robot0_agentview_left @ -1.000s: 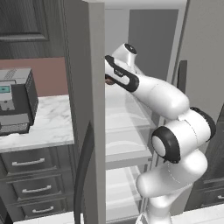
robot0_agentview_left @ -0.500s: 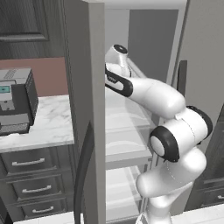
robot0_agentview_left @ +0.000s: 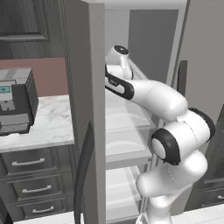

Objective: Place the cold items (onion and orange) from the fridge in one tupperware on the dining counter. Place the warm items (hot dog and kebab skewer) in the stove area in another tupperware.

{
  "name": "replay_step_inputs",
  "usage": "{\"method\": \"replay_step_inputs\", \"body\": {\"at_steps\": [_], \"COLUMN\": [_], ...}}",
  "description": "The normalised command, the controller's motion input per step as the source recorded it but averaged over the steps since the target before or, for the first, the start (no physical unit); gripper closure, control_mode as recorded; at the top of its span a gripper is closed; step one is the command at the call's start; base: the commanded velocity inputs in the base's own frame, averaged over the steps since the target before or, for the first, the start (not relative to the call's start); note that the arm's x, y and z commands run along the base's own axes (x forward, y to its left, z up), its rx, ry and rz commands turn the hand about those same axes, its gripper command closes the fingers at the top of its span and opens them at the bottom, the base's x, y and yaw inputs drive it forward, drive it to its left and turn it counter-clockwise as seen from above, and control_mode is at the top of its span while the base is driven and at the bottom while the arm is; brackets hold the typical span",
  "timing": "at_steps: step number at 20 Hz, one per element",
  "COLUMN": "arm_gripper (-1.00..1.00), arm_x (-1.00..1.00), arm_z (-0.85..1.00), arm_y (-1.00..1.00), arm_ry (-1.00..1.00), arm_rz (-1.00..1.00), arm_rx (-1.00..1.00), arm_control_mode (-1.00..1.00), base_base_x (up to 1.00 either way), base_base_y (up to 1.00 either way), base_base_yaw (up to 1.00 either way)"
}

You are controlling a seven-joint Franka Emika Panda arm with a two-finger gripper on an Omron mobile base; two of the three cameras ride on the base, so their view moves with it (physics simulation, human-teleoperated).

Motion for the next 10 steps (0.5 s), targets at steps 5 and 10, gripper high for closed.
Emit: {"method": "replay_step_inputs", "body": {"at_steps": [5, 10], "arm_gripper": [1.0, 1.0], "arm_x": [-0.56, -1.0], "arm_z": [0.11, 0.53], "arm_y": [-0.53, -0.16], "arm_ry": [-0.25, -0.33], "arm_rz": [-0.12, -0.16], "arm_rx": [0.02, 0.0], "arm_control_mode": [-1.0, -1.0], "base_base_x": [0.0, 0.0], "base_base_y": [0.0, 0.0], "base_base_yaw": [0.0, 0.0]}}
